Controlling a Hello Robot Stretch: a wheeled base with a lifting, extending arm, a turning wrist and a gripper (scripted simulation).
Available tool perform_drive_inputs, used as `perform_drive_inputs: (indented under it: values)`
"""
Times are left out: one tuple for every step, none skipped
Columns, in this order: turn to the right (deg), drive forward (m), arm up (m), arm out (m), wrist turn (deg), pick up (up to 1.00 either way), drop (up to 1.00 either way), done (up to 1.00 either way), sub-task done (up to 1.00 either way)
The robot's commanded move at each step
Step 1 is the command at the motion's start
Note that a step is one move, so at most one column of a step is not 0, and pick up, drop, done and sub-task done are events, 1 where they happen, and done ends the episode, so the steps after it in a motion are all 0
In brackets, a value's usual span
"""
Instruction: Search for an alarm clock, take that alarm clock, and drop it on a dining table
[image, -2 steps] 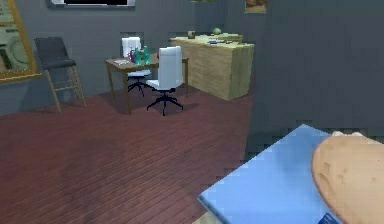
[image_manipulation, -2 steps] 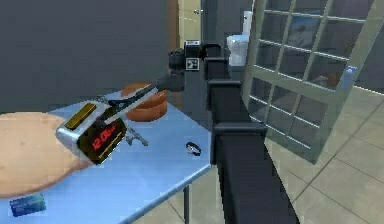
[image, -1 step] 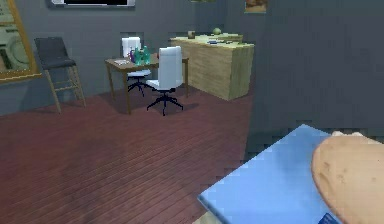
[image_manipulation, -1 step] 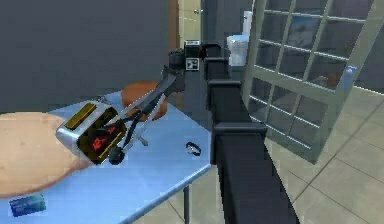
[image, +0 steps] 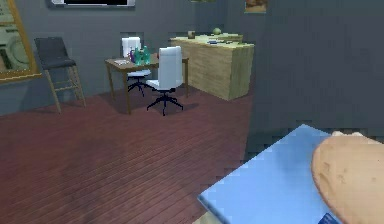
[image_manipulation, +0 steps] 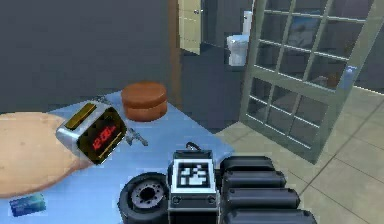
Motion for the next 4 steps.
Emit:
perform_drive_inputs:
  values:
    - [-18.0,0.0,0.0,0.0,0.0,0.0,0.0,0.0,0.0]
    - [0.0,0.0,0.0,0.2,0.0,0.0,0.0,0.0,0.0]
    - [0.0,0.0,0.0,0.0,45.0,0.0,0.0,0.0,0.0]
    - [0.0,0.0,0.0,0.0,45.0,0.0,0.0,0.0,0.0]
